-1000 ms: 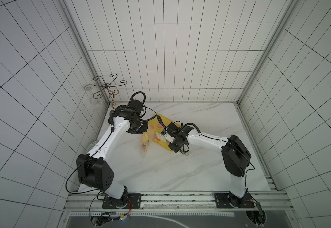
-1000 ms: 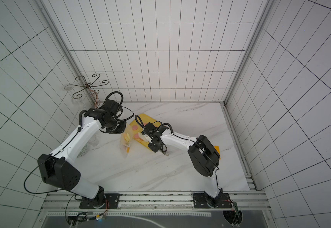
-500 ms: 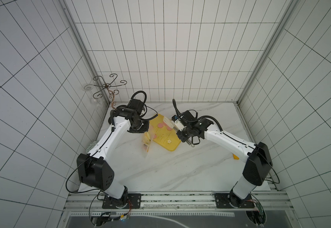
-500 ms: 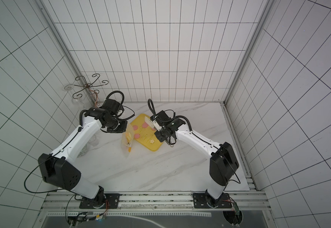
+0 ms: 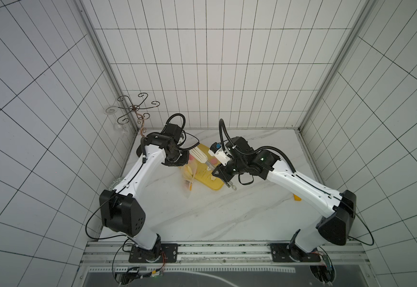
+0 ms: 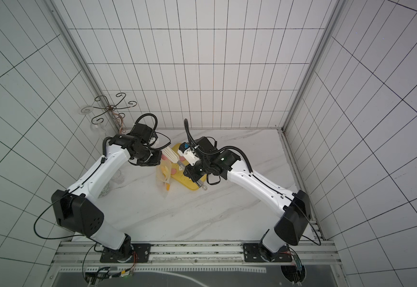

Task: Put the cookies into a resealable bag to prevent moisture
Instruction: Place the cookie in the ziploc bag.

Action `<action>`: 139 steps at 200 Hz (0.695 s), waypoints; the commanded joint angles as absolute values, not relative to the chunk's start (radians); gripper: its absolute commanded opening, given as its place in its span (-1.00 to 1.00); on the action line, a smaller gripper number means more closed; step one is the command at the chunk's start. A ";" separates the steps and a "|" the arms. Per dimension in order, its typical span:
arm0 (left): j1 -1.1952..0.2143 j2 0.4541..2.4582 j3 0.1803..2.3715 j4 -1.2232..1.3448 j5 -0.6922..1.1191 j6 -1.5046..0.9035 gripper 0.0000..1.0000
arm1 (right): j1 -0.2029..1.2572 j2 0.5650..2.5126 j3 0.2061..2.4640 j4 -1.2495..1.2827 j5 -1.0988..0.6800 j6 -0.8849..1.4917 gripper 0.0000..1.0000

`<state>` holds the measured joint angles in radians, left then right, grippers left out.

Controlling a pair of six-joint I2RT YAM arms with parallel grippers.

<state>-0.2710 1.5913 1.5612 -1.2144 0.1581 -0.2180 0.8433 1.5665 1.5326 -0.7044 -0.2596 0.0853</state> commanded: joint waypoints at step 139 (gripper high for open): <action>-0.268 1.589 1.589 -1.203 0.179 -0.227 -1.00 | 0.829 1.565 1.562 -0.681 -0.219 0.089 -0.14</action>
<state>-0.2703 1.5913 1.5707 -1.2118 0.1810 -0.2279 0.8425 1.6413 1.5326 -0.7456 -0.2222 0.0853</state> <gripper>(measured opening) 0.047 0.426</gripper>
